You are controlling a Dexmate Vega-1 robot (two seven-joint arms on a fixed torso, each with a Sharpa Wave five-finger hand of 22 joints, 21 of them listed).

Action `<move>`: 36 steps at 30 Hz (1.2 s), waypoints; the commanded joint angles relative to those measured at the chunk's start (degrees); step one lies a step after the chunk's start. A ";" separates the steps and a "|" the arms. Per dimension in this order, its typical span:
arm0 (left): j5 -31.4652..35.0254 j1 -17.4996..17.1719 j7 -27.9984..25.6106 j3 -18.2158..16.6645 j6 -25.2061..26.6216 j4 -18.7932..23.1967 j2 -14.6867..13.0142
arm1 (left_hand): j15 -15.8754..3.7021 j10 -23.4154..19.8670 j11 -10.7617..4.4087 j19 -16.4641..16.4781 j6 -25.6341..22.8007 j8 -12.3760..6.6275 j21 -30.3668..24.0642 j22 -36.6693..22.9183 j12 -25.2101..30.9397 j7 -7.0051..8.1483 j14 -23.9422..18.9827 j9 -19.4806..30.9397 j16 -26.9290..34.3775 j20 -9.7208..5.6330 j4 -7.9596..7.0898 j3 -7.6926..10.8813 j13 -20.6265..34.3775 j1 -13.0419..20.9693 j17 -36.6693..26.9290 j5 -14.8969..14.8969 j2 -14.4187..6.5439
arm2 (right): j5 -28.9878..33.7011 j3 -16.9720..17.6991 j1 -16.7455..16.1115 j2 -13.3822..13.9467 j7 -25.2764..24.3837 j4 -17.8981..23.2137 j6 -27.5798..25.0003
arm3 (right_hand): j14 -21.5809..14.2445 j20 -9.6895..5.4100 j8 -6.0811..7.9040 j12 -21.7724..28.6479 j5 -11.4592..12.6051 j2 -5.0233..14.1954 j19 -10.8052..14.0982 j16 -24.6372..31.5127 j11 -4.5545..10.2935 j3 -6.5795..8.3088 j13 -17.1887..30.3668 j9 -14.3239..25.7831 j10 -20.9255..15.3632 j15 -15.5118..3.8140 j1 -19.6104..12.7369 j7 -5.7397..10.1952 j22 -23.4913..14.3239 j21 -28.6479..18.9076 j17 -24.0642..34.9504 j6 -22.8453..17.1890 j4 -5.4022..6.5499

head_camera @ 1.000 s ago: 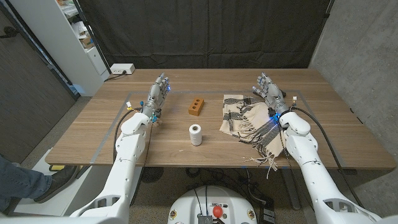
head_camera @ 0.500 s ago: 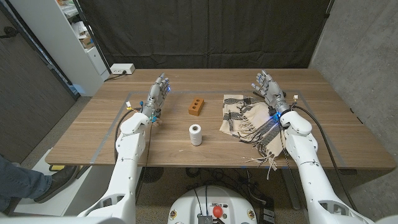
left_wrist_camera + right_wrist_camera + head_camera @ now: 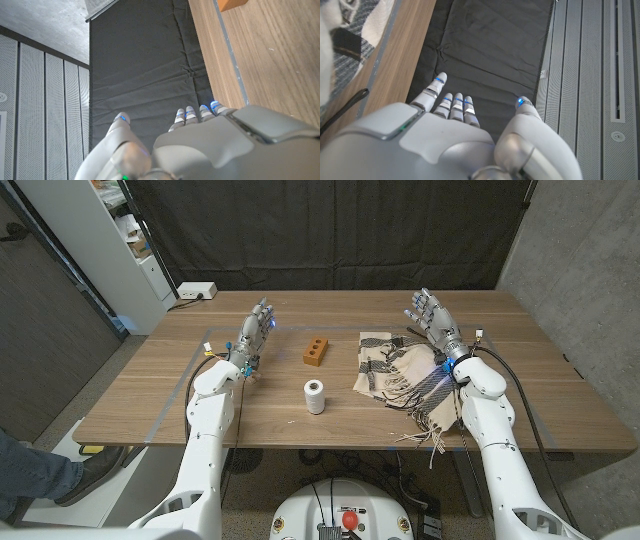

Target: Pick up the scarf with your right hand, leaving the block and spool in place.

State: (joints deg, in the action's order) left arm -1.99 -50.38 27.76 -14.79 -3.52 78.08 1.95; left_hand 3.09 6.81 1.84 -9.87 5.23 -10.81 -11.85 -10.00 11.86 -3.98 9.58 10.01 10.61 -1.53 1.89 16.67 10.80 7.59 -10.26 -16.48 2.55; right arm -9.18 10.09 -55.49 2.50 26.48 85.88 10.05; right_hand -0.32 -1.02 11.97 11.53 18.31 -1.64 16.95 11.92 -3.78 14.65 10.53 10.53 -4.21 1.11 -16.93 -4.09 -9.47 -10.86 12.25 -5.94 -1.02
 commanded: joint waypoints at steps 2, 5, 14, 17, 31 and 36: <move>1.11 -0.15 0.86 -0.12 0.19 0.55 0.21 | 0.20 0.41 0.24 -1.45 0.24 -0.16 0.09 -0.22 0.15 -0.19 0.71 0.24 0.09 0.33 0.39 0.12 0.20 0.72 -0.16 0.06 -0.35 | 1.70 0.33 -1.58 0.13 0.57 3.24 1.17 | -0.46 0.06 -0.04 0.24 0.15 0.30 0.46 0.23 0.06 0.21 0.20 0.26 -0.42 -0.01 -0.51 0.13 -0.17 -0.18 -0.02 -0.65 -0.21; 1.17 -0.27 0.79 -0.17 0.25 0.82 0.28 | 0.22 0.42 0.20 -1.52 0.26 -0.15 0.13 -0.22 0.14 -0.20 0.73 0.24 0.09 0.40 0.41 0.11 0.20 0.74 -0.16 0.10 -0.38 | 2.63 0.25 -1.95 0.34 0.09 3.98 1.40 | -0.46 0.06 -0.07 0.24 0.17 0.31 0.48 0.21 0.04 0.21 0.20 0.27 -0.47 -0.13 -0.54 0.14 -0.17 -0.17 -0.03 -0.65 -0.25; 1.39 -0.69 1.07 -0.09 0.81 1.77 0.01 | 0.26 0.54 0.20 -1.58 0.30 -0.12 0.19 -0.23 0.09 -0.22 0.72 0.25 0.10 0.59 0.47 0.11 0.20 0.81 -0.16 0.19 -0.45 | 3.98 0.17 -3.24 0.91 -0.27 6.10 1.87 | -0.59 0.14 -0.11 0.24 0.24 0.30 0.50 0.21 0.12 0.23 0.22 0.28 -0.70 -0.08 -0.69 0.23 -0.17 -0.13 -0.09 -0.74 -0.42; 1.04 -0.75 1.00 -0.32 0.68 1.79 0.21 | 0.25 0.50 0.10 -1.56 0.30 -0.12 0.21 -0.23 0.11 -0.21 0.72 0.25 0.10 0.57 0.51 0.11 0.20 0.84 -0.16 0.23 -0.49 | 4.09 0.20 -3.69 1.08 -0.10 6.76 2.60 | -0.64 0.12 -0.11 0.18 0.26 0.29 0.49 0.21 0.19 0.23 0.23 0.28 -0.62 -0.18 -0.73 0.34 -0.17 -0.12 -0.11 -0.80 -0.47; 0.95 -0.33 1.61 0.07 0.07 1.18 -0.05 | 0.41 0.67 0.27 -1.70 0.33 -0.09 0.32 -0.23 0.04 -0.16 0.81 0.25 0.08 0.90 0.70 0.12 0.20 1.08 -0.15 0.40 -0.61 | 4.27 0.53 -5.61 1.62 0.06 10.41 2.90 | -0.63 0.21 -0.22 0.09 0.36 0.22 0.43 0.13 0.25 0.21 0.25 0.29 -0.63 0.02 -0.89 0.40 -0.17 -0.05 -0.17 -0.75 -0.70; 0.76 -0.19 2.02 0.22 -0.53 0.99 0.01 | 0.48 0.75 0.27 -1.75 0.37 -0.08 0.36 -0.23 0.02 -0.15 0.92 0.25 0.05 0.98 0.79 0.14 0.20 1.20 -0.15 0.46 -0.66 | 4.36 0.73 -6.00 1.93 0.12 10.88 2.66 | -0.66 0.28 -0.24 0.04 0.39 0.19 0.39 0.11 0.15 0.20 0.26 0.29 -0.59 0.05 -0.94 0.41 -0.17 -0.02 -0.19 -0.79 -0.78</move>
State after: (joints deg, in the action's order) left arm -0.96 -51.00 29.20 -14.85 -3.14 79.67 2.03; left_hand 3.38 7.22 2.24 -9.96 5.23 -10.81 -11.63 -10.00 11.86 -3.98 9.88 10.00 10.61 -0.78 2.29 16.74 10.79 8.11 -10.25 -16.07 2.02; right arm -5.38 10.54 -60.30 3.88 26.63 94.81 12.83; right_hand -0.84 -1.02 11.97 11.53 18.31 -1.41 16.94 11.92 -3.48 14.59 10.53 10.53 -4.50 1.02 -17.16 -3.78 -9.47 -10.86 11.98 -6.25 -1.45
